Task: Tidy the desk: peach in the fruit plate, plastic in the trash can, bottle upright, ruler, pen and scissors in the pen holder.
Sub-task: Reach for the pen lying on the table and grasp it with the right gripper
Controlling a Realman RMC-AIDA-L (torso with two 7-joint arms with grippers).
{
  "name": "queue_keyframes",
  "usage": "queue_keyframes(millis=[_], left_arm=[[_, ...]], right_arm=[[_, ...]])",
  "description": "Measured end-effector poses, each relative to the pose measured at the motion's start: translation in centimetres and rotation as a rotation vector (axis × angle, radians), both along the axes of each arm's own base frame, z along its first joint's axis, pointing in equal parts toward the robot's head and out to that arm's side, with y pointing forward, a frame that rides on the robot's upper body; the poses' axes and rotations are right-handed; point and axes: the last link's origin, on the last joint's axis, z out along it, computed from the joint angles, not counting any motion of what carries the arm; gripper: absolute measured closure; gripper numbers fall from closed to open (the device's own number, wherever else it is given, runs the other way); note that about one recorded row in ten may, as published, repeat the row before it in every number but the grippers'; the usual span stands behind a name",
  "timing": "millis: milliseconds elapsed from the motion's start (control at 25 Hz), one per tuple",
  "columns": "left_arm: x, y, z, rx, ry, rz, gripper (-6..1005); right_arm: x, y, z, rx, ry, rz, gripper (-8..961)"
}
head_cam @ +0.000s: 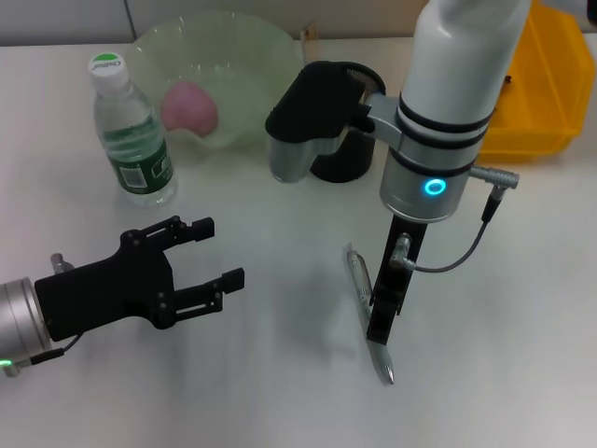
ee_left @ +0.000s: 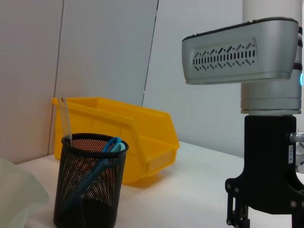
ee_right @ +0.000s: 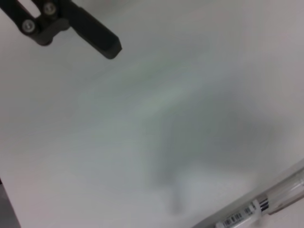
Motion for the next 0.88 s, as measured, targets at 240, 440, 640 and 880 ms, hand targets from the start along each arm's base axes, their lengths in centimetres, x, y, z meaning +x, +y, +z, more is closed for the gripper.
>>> queue_keyframes(millis=[240, 440, 640, 880], left_arm=[[0.0, -0.1, -0.2, -0.006, -0.001, -0.003, 202], [0.1, -0.4, -0.6, -0.011, -0.010, -0.009, 202], [0.3, -0.5, -0.7, -0.013, -0.015, -0.015, 202], [0.4, -0.5, -0.7, -0.013, -0.016, -0.024, 202]], right_arm=[[0.1, -0.4, -0.9, 0.003, -0.001, 0.018, 289], [0.1, -0.3, -1.2, 0.026, -0.015, 0.023, 289], [0.0, -0.1, -1.4, 0.060, -0.008, 0.015, 290], [0.0, -0.5, -1.9, 0.070, -0.011, 0.007, 289]])
